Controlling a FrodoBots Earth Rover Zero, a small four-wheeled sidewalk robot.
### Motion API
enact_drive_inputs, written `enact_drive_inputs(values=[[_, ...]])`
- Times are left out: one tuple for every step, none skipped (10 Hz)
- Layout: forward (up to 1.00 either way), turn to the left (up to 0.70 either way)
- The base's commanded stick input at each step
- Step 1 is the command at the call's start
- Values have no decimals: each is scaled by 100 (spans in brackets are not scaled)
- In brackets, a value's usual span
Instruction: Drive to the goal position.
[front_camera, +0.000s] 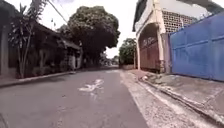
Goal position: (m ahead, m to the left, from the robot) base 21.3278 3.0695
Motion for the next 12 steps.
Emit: enact_drive_inputs(values=[[100, 0], [100, 0], [100, 0], [100, 0], [100, 0], [100, 0], [100, 0], [100, 0], [100, 0], [100, 0], [100, 0], [100, 0]])
